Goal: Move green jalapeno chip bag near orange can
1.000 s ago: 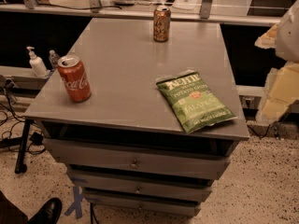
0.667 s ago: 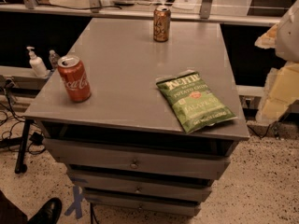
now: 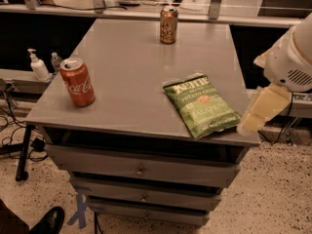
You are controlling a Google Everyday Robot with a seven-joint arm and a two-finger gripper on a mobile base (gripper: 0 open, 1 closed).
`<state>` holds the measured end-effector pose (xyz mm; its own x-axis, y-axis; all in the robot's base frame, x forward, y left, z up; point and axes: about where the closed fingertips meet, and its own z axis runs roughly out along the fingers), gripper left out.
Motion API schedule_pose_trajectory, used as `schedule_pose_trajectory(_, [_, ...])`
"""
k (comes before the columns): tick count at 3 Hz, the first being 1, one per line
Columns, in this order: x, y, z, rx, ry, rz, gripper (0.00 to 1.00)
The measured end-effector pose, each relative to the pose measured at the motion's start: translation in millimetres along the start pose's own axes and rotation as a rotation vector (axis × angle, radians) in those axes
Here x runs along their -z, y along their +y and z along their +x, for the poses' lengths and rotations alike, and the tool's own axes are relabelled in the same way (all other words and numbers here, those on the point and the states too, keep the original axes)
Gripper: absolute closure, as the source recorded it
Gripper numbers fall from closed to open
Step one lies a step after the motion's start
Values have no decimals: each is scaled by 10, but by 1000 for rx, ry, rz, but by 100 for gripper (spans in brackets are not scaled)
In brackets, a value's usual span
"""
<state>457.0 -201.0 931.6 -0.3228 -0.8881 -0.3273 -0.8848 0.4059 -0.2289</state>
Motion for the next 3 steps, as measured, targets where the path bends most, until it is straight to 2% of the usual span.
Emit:
schedule_pose_trajectory(2, [-707, -158, -13, -159, -79, 16, 0])
schedule_pose_trajectory(3, [-947, -161, 11, -227, -92, -14, 0])
